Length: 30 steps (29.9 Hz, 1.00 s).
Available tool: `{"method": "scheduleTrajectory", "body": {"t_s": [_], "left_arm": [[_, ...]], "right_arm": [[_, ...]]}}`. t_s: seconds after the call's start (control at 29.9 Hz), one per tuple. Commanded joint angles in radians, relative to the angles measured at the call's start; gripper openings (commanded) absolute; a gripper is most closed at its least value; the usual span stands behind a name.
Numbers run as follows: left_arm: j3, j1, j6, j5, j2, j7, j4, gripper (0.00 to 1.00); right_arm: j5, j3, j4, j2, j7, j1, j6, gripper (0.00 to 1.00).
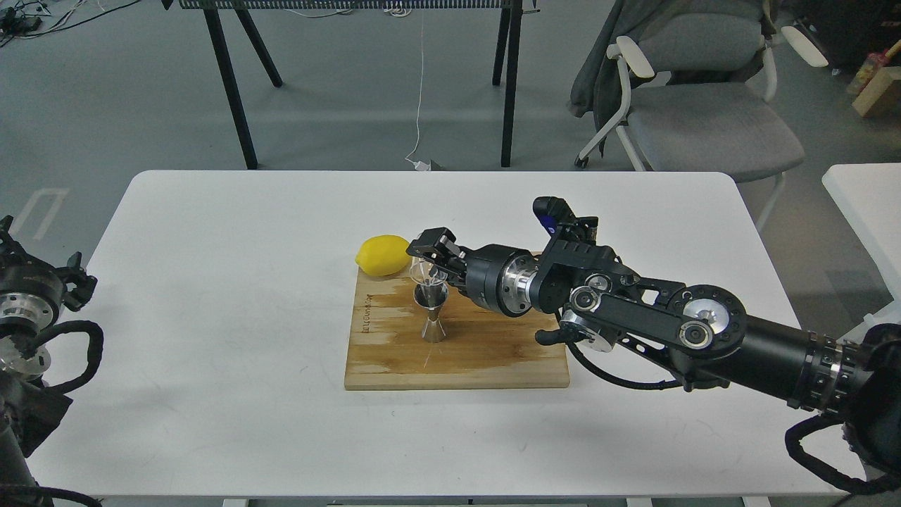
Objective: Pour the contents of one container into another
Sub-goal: 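Tilt the glass cup with the right gripper to pour into the jigger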
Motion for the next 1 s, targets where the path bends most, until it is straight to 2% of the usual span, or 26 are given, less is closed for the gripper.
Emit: {"method": "scheduleTrajectory", "body": {"t_s": [0.0, 0.97], "left_arm": [[0.0, 0.002, 0.0, 0.0, 0.0, 0.0, 0.0, 1.0], [0.0, 0.006, 0.0, -0.011, 0.002, 0.0, 0.014, 1.0]], "right_arm": [[-0.017, -0.001, 0.0, 0.0, 0.001, 0.005, 0.0, 0.27], [-0.068, -0.113, 0.006, -0.022, 0.008, 0.091, 0.024, 0.27]]}}
